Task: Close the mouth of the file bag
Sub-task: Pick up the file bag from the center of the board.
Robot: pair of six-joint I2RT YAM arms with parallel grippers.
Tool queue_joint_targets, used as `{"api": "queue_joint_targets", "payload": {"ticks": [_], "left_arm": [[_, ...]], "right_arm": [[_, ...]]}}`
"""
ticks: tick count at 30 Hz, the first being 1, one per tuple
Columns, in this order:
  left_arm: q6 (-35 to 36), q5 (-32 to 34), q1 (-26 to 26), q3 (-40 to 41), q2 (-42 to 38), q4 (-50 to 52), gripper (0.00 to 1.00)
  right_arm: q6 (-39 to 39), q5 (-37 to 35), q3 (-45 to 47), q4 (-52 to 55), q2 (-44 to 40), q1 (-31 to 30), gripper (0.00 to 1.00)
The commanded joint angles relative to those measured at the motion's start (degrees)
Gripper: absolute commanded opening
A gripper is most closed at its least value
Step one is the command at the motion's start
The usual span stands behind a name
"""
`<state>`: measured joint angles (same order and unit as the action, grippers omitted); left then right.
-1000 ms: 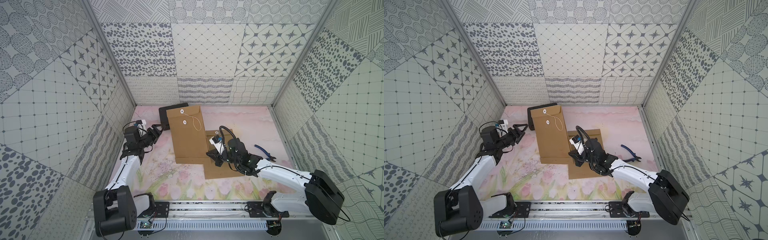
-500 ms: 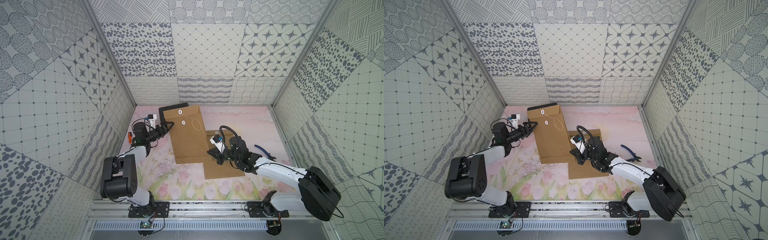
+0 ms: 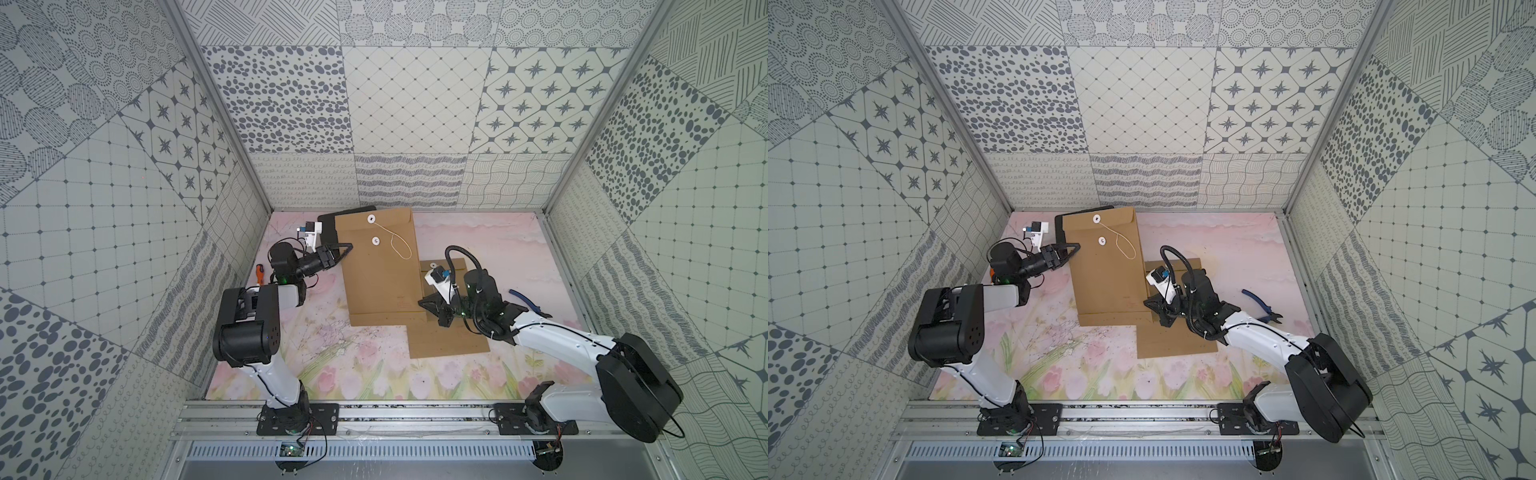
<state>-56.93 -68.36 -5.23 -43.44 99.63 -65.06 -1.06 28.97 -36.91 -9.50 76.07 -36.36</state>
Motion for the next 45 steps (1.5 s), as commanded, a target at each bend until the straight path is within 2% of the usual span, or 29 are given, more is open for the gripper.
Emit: {"api": "queue_joint_targets", "payload": {"ticks": [1, 4, 8, 9, 13, 18, 23, 29, 37, 42, 45], "left_arm": [[-8.13, -7.54, -0.58, -1.20, -1.69, -15.80, 0.15], [-9.03, -7.80, -0.54, -1.99, -2.53, -15.83, 0.00], [-9.33, -7.41, -0.63, -2.52, -4.68, -15.91, 0.00], [-9.63, -6.71, -0.57, -2.85, -5.34, -15.81, 0.00], [-12.01, -6.22, -0.50, -5.47, -8.41, -15.80, 0.00], [-12.69, -7.98, 0.88, -8.25, -13.95, -14.97, 0.00], [-9.89, -10.58, 2.79, -10.34, -18.52, -11.91, 0.00], [-14.89, -12.48, 4.29, -14.45, -19.88, -15.77, 0.00], [-15.67, -13.56, 7.39, -17.16, -21.67, -15.80, 0.00], [-13.20, -12.89, 6.85, -18.92, -21.89, -12.72, 0.00], [-9.28, -11.89, 6.47, -20.57, -22.58, -7.79, 0.00]], "right_arm": [[0.29, 2.18, -3.07, 1.81, 0.16, 0.13, 0.00], [-1.74, 4.20, -4.89, 3.03, 0.79, 0.15, 0.02], [-4.70, 3.58, -5.46, 2.47, -1.09, 1.26, 0.40], [-6.15, 3.13, -5.78, 2.33, -1.73, 2.29, 0.46], [-11.55, 2.24, -7.19, 1.52, -3.42, 7.38, 0.56], [-12.63, 1.12, -11.82, 1.24, -4.20, 10.69, 0.70], [-13.02, 4.14, -23.19, 1.01, -2.25, 13.87, 0.84], [-17.14, 12.35, -34.02, -0.23, 2.19, 17.33, 0.87], [-22.68, 24.38, -44.09, -4.04, 7.55, 17.47, 0.85], [-21.29, 26.58, -39.93, -3.15, 4.80, 18.49, 0.83], [-26.20, 27.20, -32.67, -9.17, 2.19, 20.16, 0.83]]}}
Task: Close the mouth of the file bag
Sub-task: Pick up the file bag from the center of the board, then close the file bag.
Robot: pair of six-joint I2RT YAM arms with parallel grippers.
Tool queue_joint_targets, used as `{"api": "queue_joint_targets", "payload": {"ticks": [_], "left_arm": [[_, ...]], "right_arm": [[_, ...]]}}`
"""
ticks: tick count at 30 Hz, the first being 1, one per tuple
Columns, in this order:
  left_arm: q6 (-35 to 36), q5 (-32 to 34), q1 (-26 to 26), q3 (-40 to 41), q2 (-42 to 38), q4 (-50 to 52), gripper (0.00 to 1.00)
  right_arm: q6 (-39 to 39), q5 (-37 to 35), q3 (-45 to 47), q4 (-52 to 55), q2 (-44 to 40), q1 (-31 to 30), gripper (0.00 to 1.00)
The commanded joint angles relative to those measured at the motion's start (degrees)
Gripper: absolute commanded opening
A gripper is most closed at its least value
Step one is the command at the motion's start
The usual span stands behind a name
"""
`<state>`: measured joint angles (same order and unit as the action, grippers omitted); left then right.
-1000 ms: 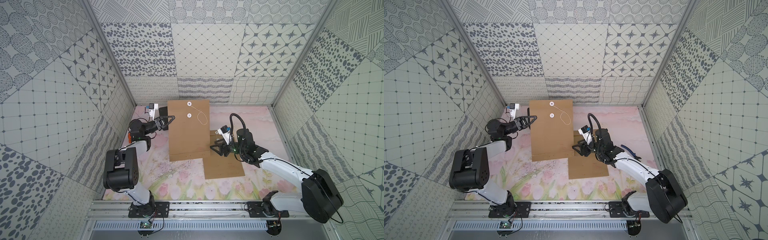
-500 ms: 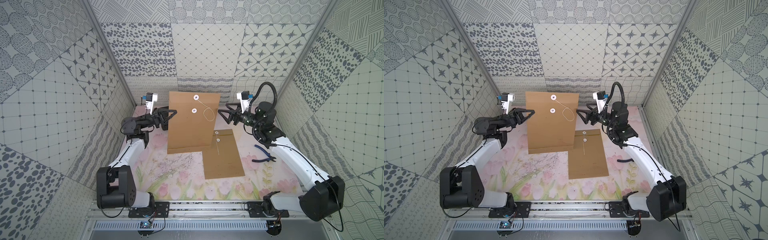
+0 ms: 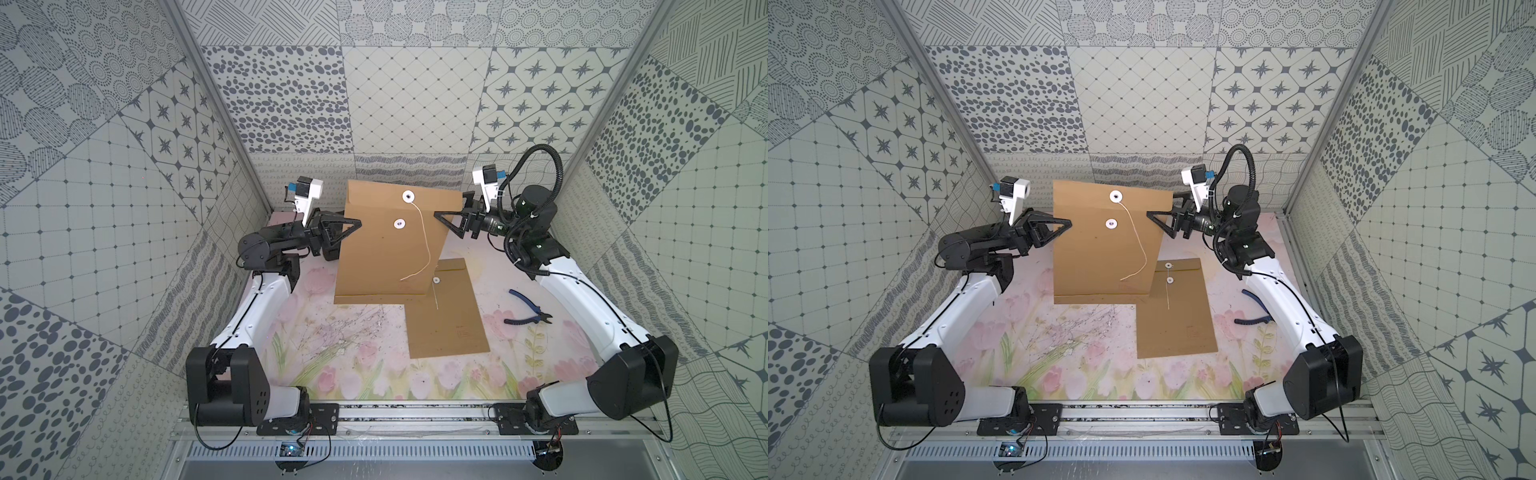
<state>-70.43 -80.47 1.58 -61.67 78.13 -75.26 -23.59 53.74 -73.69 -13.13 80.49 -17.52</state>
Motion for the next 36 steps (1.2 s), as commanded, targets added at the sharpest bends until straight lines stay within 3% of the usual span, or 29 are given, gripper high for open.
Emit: {"api": "queue_joint_targets", "payload": {"ticks": [1, 9, 19, 26, 33, 36], "left_arm": [[5.12, 0.45, -0.20, -2.70, -1.13, 3.78, 0.00], [5.02, 0.29, 0.51, -2.17, -1.79, 4.15, 0.00], [15.12, 2.06, 0.51, -2.50, -3.94, 16.50, 0.00], [15.17, 2.08, 0.53, -2.84, -3.95, 16.77, 0.00], [15.15, 2.06, 0.95, -2.49, -4.41, 16.64, 0.00], [15.49, 2.74, 0.89, -3.00, -4.35, 17.14, 0.00]], "right_arm": [[-5.65, 2.80, 6.05, -8.15, -3.04, 1.56, 0.83], [-10.44, 4.74, 3.87, -11.81, -3.86, 1.79, 0.85], [-17.60, 9.48, 3.29, -20.42, -5.29, 1.62, 0.82], [-22.34, 9.29, 1.44, -23.55, -4.96, 1.31, 0.82], [-28.44, 8.15, -2.62, -23.96, -0.72, -0.24, 0.65], [-26.72, 8.75, -3.21, -21.16, 0.13, -1.55, 0.49]]}}
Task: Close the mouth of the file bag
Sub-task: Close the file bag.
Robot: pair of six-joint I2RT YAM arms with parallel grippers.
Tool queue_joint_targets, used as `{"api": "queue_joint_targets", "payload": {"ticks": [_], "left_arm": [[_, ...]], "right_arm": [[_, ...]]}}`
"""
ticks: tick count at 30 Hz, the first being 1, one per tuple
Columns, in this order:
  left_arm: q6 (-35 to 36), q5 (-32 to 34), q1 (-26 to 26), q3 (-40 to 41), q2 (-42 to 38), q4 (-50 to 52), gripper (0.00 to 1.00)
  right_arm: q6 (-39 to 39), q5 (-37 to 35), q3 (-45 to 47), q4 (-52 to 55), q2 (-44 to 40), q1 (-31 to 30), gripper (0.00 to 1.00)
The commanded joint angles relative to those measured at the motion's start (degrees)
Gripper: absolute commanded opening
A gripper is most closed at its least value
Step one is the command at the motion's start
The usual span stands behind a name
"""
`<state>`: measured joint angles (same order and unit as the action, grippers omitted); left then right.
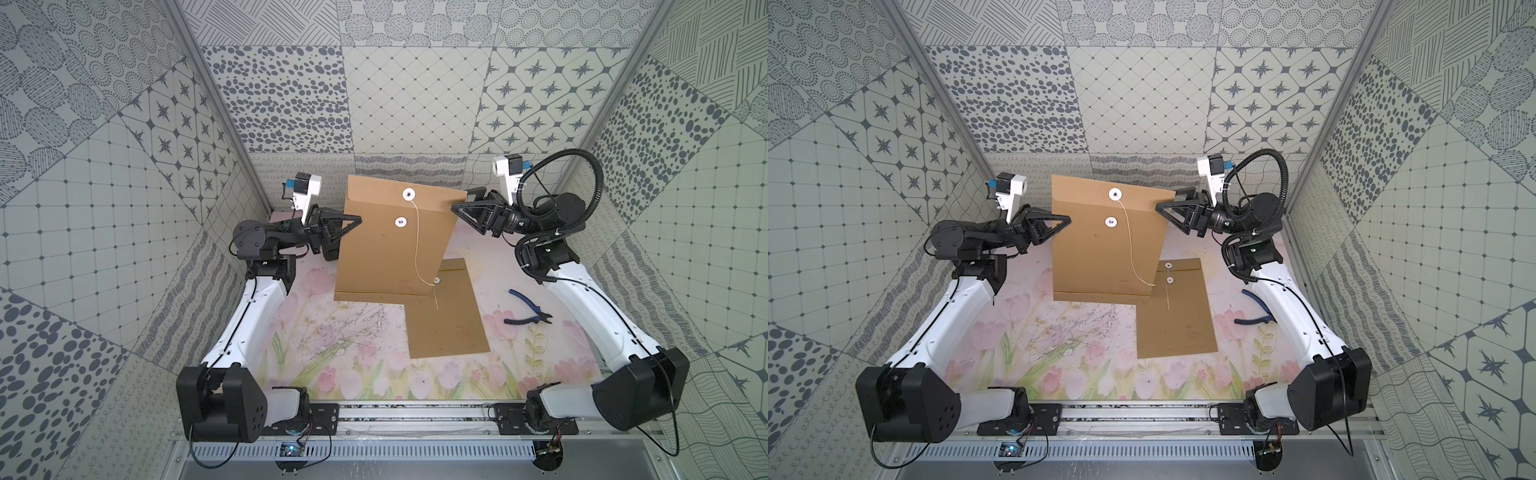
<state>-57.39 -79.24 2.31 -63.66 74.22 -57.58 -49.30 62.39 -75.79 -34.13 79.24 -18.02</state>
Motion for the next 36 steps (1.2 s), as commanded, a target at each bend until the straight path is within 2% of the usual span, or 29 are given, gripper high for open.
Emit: {"api": "queue_joint_targets", "payload": {"ticks": [1, 8, 10, 14, 20, 24, 29, 36], "left_arm": [[2.45, 1.79, 0.20, -1.32, -0.30, -0.31, 0.00], [1.45, 2.96, 0.36, -3.22, -0.16, 1.59, 0.01], [0.72, 2.78, 0.43, -3.02, -0.76, 1.56, 0.15], [1.29, 2.41, 0.45, -1.73, -2.86, 3.00, 0.39], [6.18, 3.51, 0.44, -4.19, -4.10, 12.20, 0.53], [4.67, 4.90, 0.47, -6.18, -2.79, 13.15, 0.53], [3.09, 5.89, 1.13, -8.39, -0.67, 15.55, 0.41], [14.43, 7.03, 2.81, -9.46, -1.44, 29.96, 0.27]], "right_arm": [[-0.66, 0.18, -1.16, 0.45, 1.60, -1.34, 0.43], [3.78, 0.43, -3.18, 5.42, 3.13, -1.57, 0.14], [5.03, 0.05, -3.96, 6.52, 3.50, -1.34, 0.00], [6.40, 0.54, -5.53, 8.15, 3.95, -1.01, 0.00], [15.62, 1.75, -7.49, 18.57, 2.70, -1.05, 0.00], [18.62, 2.45, -7.97, 22.03, 2.19, -1.13, 0.00], [19.33, 2.58, -8.27, 22.42, 2.01, -1.30, 0.00], [19.28, 2.58, -10.22, 22.02, 2.88, -2.45, 0.00]]}}
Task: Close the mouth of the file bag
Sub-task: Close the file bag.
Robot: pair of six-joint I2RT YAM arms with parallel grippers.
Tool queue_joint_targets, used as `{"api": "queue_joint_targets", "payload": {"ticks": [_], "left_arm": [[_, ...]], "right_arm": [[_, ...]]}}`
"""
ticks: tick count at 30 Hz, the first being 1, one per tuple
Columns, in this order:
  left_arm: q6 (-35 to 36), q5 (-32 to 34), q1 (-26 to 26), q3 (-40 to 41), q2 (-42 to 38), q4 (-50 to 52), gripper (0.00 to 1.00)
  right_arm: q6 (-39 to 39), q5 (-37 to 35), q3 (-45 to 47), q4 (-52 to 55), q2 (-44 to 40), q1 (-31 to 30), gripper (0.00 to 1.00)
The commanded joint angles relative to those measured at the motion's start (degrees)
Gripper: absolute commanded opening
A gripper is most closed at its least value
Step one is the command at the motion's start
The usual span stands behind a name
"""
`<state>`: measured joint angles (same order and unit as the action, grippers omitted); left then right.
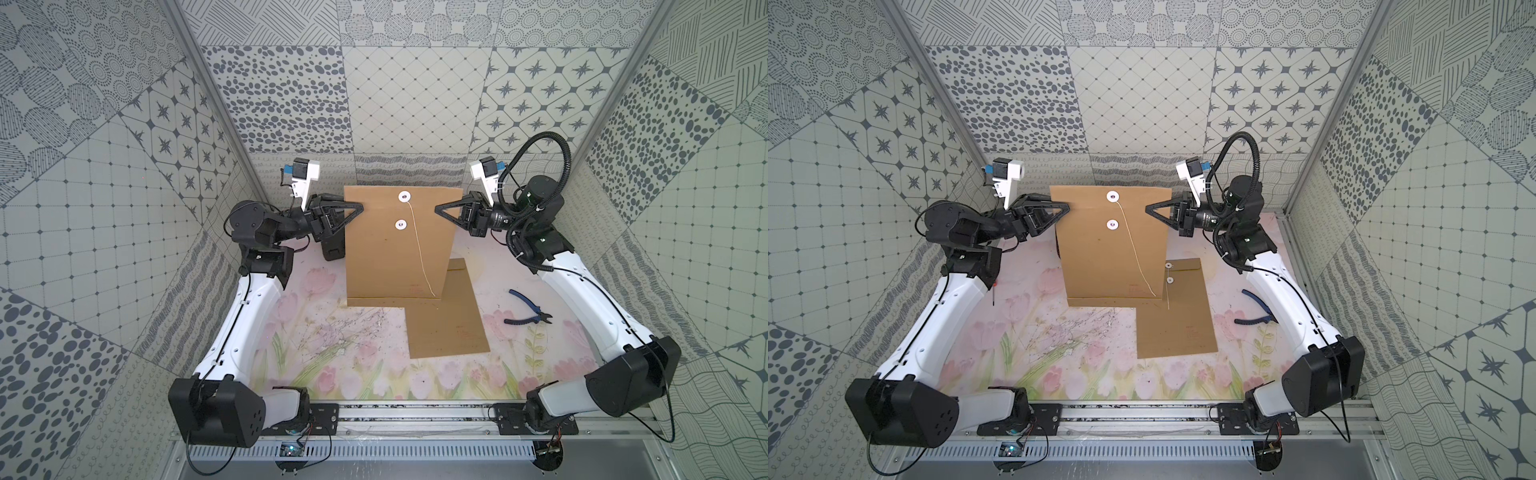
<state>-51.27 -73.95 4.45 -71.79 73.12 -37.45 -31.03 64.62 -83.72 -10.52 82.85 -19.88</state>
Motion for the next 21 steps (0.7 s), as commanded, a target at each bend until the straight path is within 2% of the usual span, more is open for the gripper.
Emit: {"api": "queue_joint_targets", "payload": {"ticks": [1, 4, 8, 12, 15, 16, 17, 19, 21], "left_arm": [[9.07, 1.97, 0.66, -1.49, -0.45, 10.64, 0.25], [10.16, 3.36, 0.70, -2.64, -0.19, 12.55, 0.12], [9.03, 6.04, 0.78, -3.02, 0.09, 12.00, 0.00], [4.83, 9.43, 0.79, -1.56, -0.23, 7.82, 0.00], [3.34, 13.07, 0.79, -0.90, -1.04, 6.78, 0.00], [3.67, 14.49, 0.70, -1.46, -1.22, 8.05, 0.00], [3.95, 15.82, 0.58, -2.19, -1.33, 9.24, 0.00], [4.01, 18.65, 0.38, -4.31, -1.35, 12.42, 0.00], [3.40, 21.72, -0.01, -6.30, -1.43, 15.49, 0.00]], "right_arm": [[0.97, 0.67, -2.65, -1.52, -0.59, -0.64, 0.00], [0.97, 1.20, -2.97, -1.34, -0.23, -0.86, 0.00], [0.62, 1.17, -2.85, -1.53, 0.29, -0.90, 0.00], [0.44, -0.26, -2.19, -1.76, 0.29, -0.95, 0.00], [1.52, -4.23, -1.10, -0.03, -0.46, -0.69, 0.29], [2.42, -6.17, -0.51, 0.99, -1.03, -0.54, 0.42], [3.41, -8.56, 0.13, 2.28, -1.85, -0.58, 0.48], [5.82, -15.57, 3.39, 3.83, -4.68, -0.62, 0.57], [7.75, -23.65, 6.92, 6.11, -7.92, -0.81, 0.58]]}}
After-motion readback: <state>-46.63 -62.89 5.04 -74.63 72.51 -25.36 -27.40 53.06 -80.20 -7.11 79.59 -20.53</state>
